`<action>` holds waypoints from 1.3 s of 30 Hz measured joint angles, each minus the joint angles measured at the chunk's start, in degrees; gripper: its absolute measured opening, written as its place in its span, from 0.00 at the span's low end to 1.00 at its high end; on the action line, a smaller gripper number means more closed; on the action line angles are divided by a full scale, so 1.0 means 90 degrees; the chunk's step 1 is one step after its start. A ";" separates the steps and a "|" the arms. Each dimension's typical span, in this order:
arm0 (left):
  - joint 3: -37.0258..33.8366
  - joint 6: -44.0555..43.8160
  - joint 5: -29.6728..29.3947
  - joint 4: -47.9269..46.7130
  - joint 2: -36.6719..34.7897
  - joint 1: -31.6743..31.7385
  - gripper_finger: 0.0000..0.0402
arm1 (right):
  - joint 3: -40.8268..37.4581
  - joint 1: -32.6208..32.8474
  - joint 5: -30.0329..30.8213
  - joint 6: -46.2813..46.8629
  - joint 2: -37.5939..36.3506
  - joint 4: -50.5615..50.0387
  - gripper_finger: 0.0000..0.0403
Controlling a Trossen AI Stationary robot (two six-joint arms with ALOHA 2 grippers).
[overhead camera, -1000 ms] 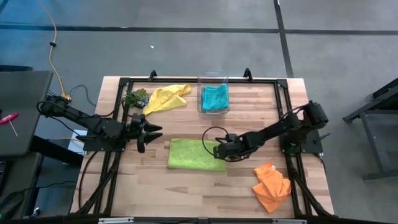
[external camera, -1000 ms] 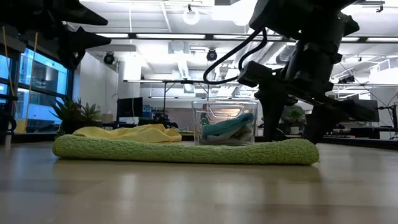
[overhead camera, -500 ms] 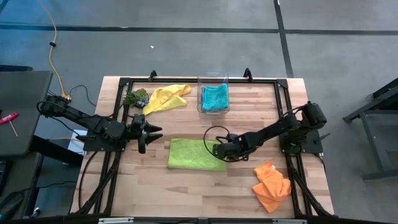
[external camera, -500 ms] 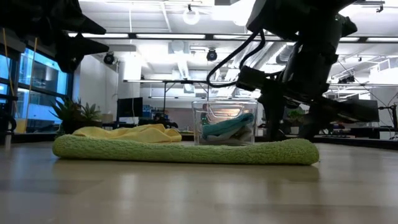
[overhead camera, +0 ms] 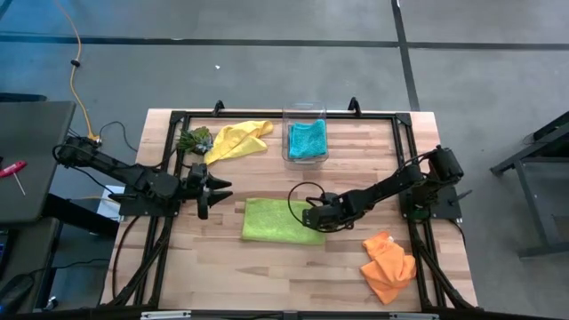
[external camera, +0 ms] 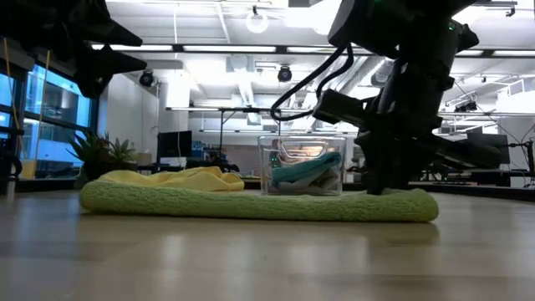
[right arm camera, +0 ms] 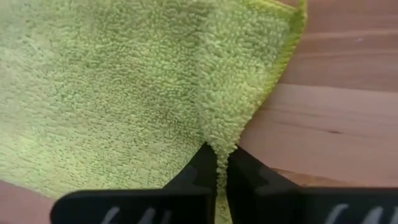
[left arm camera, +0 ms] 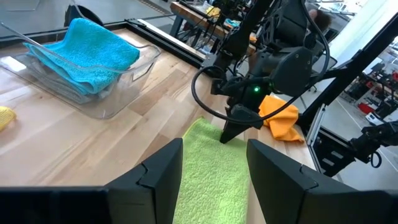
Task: Fold microfiber towels
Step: Fold the green microfiber cloth
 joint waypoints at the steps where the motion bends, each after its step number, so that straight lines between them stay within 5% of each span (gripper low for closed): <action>1: 0.0000 0.0000 0.0002 0.0000 0.0002 0.0000 0.42 | 0.0002 0.0001 0.0002 -0.0085 -0.0023 -0.0086 0.02; 9: 0.0002 -0.0019 0.0002 0.0118 0.0002 0.0000 0.42 | -0.0570 -0.0021 0.0162 -0.0607 -0.0723 -0.0563 0.01; 18: 0.0005 -0.0025 -0.0011 0.0270 0.0000 0.0000 0.42 | -0.2319 0.0118 0.0221 0.0115 -0.2772 -0.0729 0.00; 26: 0.0005 -0.0123 -0.0058 0.0263 0.0000 0.0000 0.42 | -0.2310 0.0195 0.0306 -0.0089 -0.4299 -0.2178 0.00; 39: 0.0005 -0.0124 -0.0359 0.0262 0.0002 0.0000 0.42 | -0.1770 0.0195 0.0726 -0.0511 -0.3715 -0.0634 0.00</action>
